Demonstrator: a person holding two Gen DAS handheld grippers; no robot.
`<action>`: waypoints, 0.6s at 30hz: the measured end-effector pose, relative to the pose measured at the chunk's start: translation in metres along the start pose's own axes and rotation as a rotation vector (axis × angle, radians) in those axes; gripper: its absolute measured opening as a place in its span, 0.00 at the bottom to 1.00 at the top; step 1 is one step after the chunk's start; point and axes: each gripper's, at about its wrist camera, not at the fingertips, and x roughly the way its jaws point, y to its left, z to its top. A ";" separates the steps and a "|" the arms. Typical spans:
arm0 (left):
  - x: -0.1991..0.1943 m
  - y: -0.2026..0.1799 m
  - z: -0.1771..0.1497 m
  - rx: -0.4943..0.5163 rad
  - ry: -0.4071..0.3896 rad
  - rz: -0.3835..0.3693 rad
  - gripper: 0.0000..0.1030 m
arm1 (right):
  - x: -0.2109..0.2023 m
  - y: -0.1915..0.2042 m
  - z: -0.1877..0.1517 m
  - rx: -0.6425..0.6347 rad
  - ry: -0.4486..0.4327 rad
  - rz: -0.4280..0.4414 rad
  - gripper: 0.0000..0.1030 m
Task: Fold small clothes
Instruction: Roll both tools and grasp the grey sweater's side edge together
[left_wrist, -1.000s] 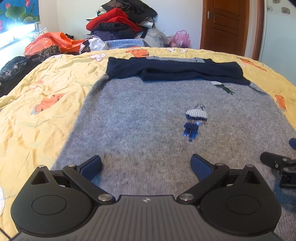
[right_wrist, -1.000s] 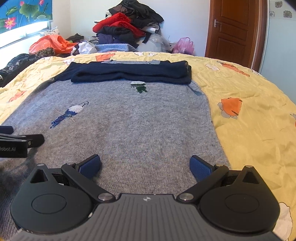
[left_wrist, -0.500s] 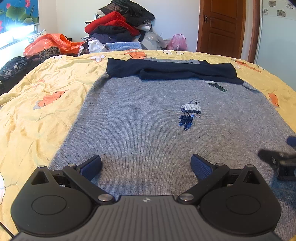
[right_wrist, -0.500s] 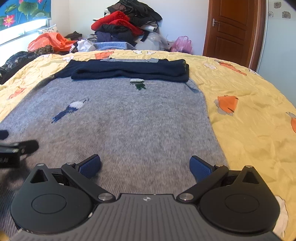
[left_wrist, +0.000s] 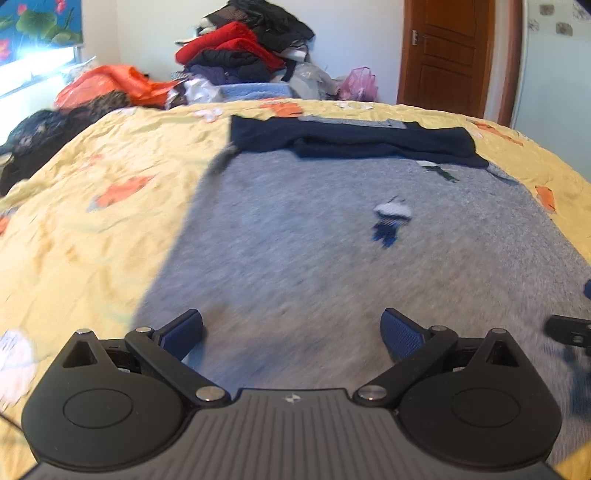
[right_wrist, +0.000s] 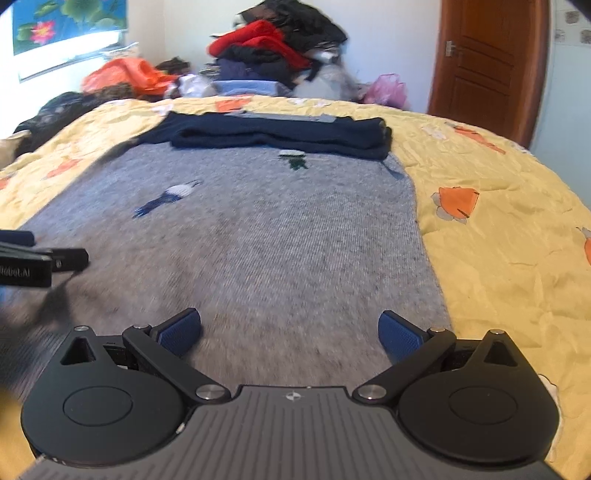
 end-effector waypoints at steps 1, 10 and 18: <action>-0.005 0.006 -0.004 -0.007 0.002 -0.001 1.00 | -0.006 -0.003 -0.004 -0.012 0.005 0.018 1.00; -0.041 -0.006 -0.035 0.142 0.013 -0.112 1.00 | -0.044 -0.005 -0.037 -0.113 0.022 0.068 1.00; -0.055 0.003 -0.042 0.186 0.030 -0.132 1.00 | -0.060 -0.013 -0.039 -0.148 0.089 0.106 0.99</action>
